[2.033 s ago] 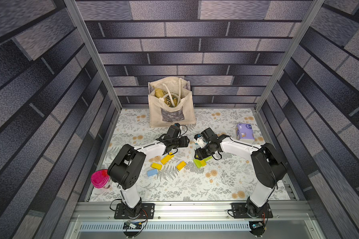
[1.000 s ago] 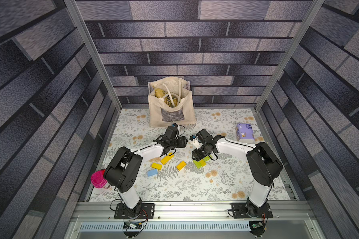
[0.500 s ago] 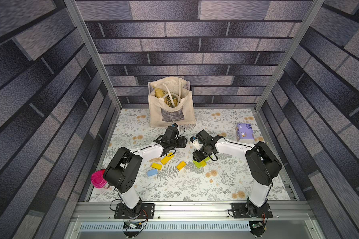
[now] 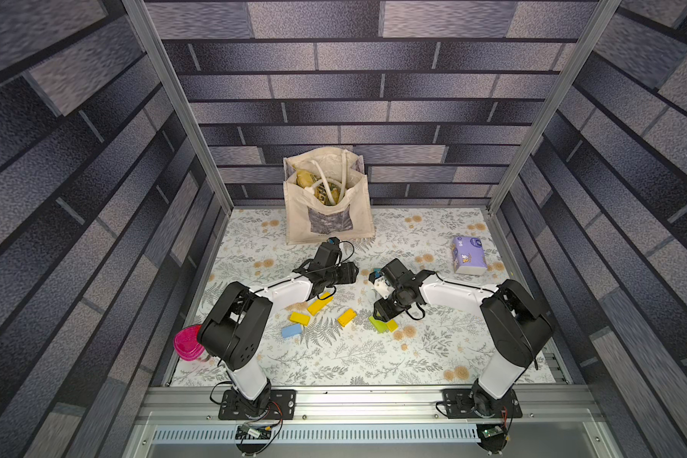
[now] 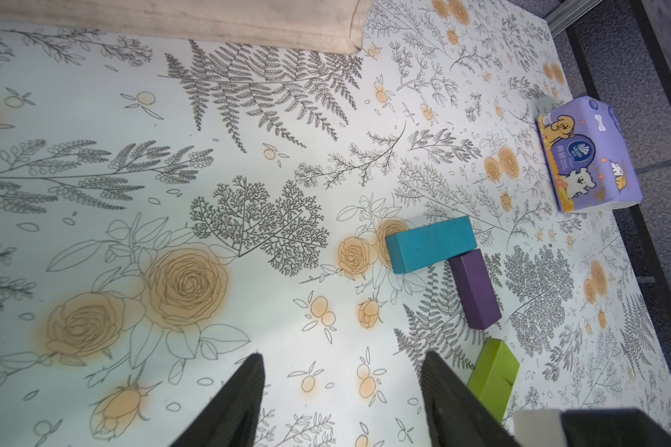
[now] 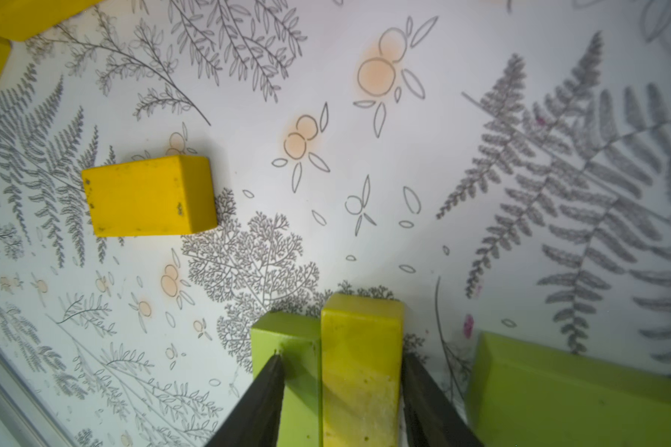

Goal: Assemble the letter p with building blocks
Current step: Move the building block to the center of the board, then pick up the building block from the center of the board.

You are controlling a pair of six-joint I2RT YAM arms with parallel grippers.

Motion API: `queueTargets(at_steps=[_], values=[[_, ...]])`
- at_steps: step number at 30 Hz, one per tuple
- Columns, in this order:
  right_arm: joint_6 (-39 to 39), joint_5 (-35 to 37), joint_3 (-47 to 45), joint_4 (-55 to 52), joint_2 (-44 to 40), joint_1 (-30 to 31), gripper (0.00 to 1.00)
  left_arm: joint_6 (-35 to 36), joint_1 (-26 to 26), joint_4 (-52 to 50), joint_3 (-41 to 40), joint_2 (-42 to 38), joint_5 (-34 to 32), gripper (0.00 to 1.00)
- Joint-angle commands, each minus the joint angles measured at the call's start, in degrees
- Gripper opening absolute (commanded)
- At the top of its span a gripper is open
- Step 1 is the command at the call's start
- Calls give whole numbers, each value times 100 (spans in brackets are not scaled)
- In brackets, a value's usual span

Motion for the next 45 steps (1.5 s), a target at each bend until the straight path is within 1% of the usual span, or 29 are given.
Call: queueTargets(at_steps=[1, 6, 8, 10, 12, 13, 15, 18, 20, 23, 25, 28, 30, 31, 33, 37, 39, 42, 45], values=[[401, -312, -374, -269, -246, 240, 51, 17, 36, 40, -39, -258, -75, 67], [772, -751, -726, -231, -875, 430, 51, 2, 28, 53, -8, -216, -54, 67], [788, -571, -683, -346, -1186, 436, 53, 3, 16, 53, 43, -170, -12, 67], [777, -105, -470, -555, -1469, 414, 55, 1, -18, 67, 115, -89, 52, 67], [864, 423, -154, -789, -1564, 326, 57, 26, -90, 57, 221, 5, 138, 67], [937, 566, 17, -885, -1548, 241, 58, 51, -132, 23, 284, 44, 157, 67], [1260, 927, 440, -1203, -1304, 31, 59, 107, -228, -46, 382, 80, 112, 67], [1859, 1868, 1398, -2047, -705, -17, 59, 120, -281, -48, 405, 52, 44, 67], [2344, 2016, 1673, -2207, -497, -41, 61, 137, -281, -51, 399, -6, 3, 67], [3287, 1569, 1362, -1466, -644, -151, 63, 201, -281, -92, 371, -88, -82, 67], [3804, 1447, 993, -895, -878, -188, 64, 226, -264, -93, 341, -162, -138, 67], [4274, 1569, 611, -529, -1179, -197, 61, 221, -220, -32, 240, -298, -172, 67], [4666, 1552, 219, -232, -1341, -247, 54, 246, -193, 4, 190, -376, -179, 67], [4867, 1534, 93, -97, -1396, -258, 53, 262, -179, 14, 182, -397, -193, 67], [5276, 1636, -166, 126, -1489, -265, 52, 299, -166, 31, 161, -423, -207, 67], [6239, 1602, -695, 587, -1581, -346, 49, 253, -123, 130, 47, -473, -249, 67], [6424, 1606, -838, 816, -1580, -377, 49, 213, -109, 209, -37, -508, -259, 67], [6471, 1776, -711, 545, -1424, -431, 52, 194, -96, 242, -98, -526, -263, 67], [6344, 1763, -532, 516, -1228, -458, 54, 217, -77, 187, -115, -564, -253, 67]])
